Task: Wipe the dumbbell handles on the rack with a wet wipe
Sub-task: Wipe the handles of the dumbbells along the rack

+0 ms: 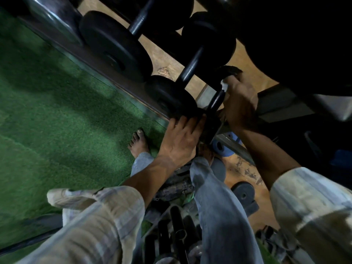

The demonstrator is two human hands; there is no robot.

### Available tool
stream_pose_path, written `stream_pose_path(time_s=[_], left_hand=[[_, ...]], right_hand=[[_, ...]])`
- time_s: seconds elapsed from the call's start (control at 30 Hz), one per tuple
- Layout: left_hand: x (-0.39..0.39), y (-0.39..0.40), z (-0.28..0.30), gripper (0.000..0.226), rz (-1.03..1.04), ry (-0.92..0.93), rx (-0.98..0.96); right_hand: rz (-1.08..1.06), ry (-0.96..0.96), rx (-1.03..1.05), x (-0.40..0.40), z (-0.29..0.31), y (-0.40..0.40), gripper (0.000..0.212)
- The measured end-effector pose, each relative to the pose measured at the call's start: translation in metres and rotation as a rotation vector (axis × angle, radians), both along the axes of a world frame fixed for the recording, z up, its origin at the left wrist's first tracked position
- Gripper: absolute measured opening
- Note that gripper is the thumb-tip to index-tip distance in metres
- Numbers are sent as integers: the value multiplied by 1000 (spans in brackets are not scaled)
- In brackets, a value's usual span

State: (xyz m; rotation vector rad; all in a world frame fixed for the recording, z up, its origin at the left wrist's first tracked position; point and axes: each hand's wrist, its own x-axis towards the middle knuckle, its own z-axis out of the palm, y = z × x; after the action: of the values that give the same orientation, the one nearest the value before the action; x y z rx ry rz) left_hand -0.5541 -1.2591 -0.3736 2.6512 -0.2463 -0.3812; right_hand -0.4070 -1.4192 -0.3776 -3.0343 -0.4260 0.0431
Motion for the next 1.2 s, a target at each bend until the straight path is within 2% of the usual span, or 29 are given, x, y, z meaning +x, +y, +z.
stream_pose_path(time_s=[0.1,0.2,0.3,0.4,0.57,0.63,0.73,0.83,0.9,0.97,1.03,1.1,1.13,1.2], left_hand=[[0,1,1,73,-19,5,8],[2,4,2,74,-35,13,20],[3,3,1,73,-43,17,17],[2,1,-1,72,-40,9,17],[1,0,-4,68,-7,-35,-5],[0,0,-4,68,-2,-47,-9],[0,1,-6,69,-11,-68,5],[-1,1,-5,73,3,-83,-10],[-1,1,-7,73,4,-104,-14],[0,2,-11,72,6,-124,-15],[-1,1,-13,71,12,-131,-20],[-1,0,-13,72,13,-121,-26],[-2,0,-11,72,11,-117,-28],[-2,2,-11,73,4,-126,-29]], right_hand=[[42,71,41,-12,4,9,24],[41,261,177,-29,16,8,19],[-71,321,308,-33,25,4,18],[-170,209,306,-24,20,3,17],[-283,-256,362,-7,6,11,8],[-379,-327,388,-5,-1,18,8],[-700,-206,488,-5,-7,29,15],[-1003,-69,710,2,-5,37,14],[-1168,31,813,10,-4,38,25],[-1239,133,844,20,-14,31,16],[-1291,239,844,28,-43,9,35],[-1307,314,833,27,-33,10,48],[-1303,350,845,26,-15,21,43],[-1298,420,908,28,-3,27,9]])
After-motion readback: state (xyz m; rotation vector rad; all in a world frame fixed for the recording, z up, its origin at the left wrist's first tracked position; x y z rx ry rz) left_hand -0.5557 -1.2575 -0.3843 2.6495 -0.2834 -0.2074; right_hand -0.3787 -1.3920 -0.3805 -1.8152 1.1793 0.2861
